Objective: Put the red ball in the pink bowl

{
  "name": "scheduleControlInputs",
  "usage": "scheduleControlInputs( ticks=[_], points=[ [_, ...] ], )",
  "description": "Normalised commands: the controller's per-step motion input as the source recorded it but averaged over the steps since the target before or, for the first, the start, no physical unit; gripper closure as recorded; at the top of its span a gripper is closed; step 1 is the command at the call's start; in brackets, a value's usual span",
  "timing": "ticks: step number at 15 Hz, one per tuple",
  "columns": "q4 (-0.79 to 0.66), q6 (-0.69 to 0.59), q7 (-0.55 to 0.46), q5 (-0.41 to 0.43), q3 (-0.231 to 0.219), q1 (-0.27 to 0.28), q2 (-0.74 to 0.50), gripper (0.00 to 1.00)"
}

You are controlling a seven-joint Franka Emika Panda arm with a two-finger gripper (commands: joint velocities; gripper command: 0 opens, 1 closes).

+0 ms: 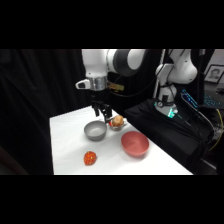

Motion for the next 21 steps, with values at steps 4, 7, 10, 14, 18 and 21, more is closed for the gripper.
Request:
scheduleControlInputs(
  ticks=[4,7,10,14,18,21],
  points=[
    [0.08,-0.02,0.01,0.022,0.024,-0.018,0.05,0.00],
    [0.27,-0.03,0.10,-0.037,0.025,0.003,0.20,0.00],
    [0.45,-0.05,0.15,-0.073,0.018,0.012,0.37,0.00],
    [0.51,-0.07,0.15,-0.071,0.012,0.008,0.40,0.00],
    [0.55,-0.12,0.15,-0.072,0.012,0.017,0.36,0.00],
    [0.53,-0.13,0.20,-0.091,0.002,0.046,0.34,0.00]
  ],
)
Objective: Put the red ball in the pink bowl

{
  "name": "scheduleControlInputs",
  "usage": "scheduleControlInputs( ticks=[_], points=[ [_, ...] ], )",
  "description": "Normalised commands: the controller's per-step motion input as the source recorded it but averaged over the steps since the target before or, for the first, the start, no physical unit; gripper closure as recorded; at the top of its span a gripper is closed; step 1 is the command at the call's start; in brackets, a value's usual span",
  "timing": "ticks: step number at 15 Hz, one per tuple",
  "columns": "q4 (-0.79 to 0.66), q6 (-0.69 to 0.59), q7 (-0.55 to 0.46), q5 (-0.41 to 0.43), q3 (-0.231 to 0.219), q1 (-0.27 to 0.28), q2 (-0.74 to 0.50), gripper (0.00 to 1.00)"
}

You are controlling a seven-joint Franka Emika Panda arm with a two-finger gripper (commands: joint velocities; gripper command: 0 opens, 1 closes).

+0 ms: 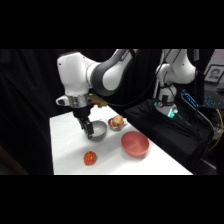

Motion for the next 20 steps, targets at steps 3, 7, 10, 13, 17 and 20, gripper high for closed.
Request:
scheduleControlInputs(
  ticks=[3,7,10,13,17,20],
  points=[
    [0.45,-0.10,0.20,-0.078,0.002,0.057,0.32,0.00],
    [0.33,-0.03,0.22,-0.120,-0.020,0.093,0.28,0.00],
    [0.29,0.00,0.19,-0.105,-0.031,0.077,0.25,0.00],
    [0.24,0.02,0.16,-0.086,-0.036,0.059,0.20,0.00],
    [0.19,0.03,0.13,-0.059,-0.031,0.039,0.17,0.00],
    [0.16,0.06,0.10,-0.027,-0.015,0.028,0.14,0.00]
  ],
)
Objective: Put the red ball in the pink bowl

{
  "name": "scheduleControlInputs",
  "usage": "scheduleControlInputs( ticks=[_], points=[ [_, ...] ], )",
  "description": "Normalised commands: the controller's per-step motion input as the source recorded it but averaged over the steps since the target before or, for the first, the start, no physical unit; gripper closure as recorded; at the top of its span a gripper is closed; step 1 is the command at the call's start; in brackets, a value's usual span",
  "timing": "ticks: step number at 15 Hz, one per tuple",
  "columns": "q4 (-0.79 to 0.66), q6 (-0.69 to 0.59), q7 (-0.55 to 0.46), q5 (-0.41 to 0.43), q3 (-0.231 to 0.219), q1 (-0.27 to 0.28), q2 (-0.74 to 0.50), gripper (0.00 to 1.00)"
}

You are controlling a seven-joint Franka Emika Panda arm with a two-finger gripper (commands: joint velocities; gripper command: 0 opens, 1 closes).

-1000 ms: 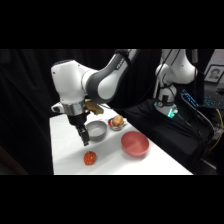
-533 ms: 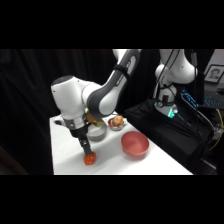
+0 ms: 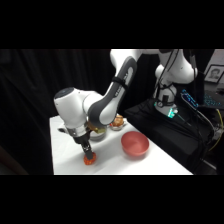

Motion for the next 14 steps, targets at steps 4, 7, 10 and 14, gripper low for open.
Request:
scheduleControlInputs(
  ticks=[4,7,10,14],
  points=[
    [0.14,0.09,0.08,0.000,-0.001,0.014,0.12,0.00],
    [0.13,0.13,0.05,0.028,0.018,-0.006,0.11,0.00],
    [0.13,0.12,0.04,0.045,0.030,-0.018,0.12,0.00],
    [0.15,0.12,0.04,0.041,0.031,-0.009,0.12,0.25]
  ],
)
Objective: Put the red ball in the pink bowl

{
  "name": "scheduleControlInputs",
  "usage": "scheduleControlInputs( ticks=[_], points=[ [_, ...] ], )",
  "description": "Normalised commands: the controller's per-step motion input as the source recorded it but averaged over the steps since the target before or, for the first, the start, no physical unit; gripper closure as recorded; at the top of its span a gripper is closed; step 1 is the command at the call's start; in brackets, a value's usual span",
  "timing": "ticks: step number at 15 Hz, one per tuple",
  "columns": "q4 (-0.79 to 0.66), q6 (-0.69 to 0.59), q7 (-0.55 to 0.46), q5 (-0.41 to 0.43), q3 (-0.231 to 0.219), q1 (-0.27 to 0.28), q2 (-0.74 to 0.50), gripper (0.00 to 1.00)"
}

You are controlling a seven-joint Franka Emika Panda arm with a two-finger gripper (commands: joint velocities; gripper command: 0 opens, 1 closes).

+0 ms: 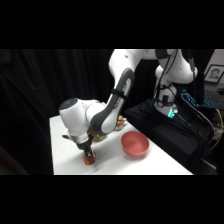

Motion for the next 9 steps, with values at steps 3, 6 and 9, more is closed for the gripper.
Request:
scheduleControlInputs(
  ticks=[3,6,9],
  points=[
    [0.16,0.08,0.07,0.030,0.012,0.008,0.12,0.43],
    [0.14,0.03,0.07,0.019,0.003,0.018,0.07,0.67],
    [0.10,-0.04,0.10,-0.013,-0.028,0.047,-0.02,0.92]
  ],
)
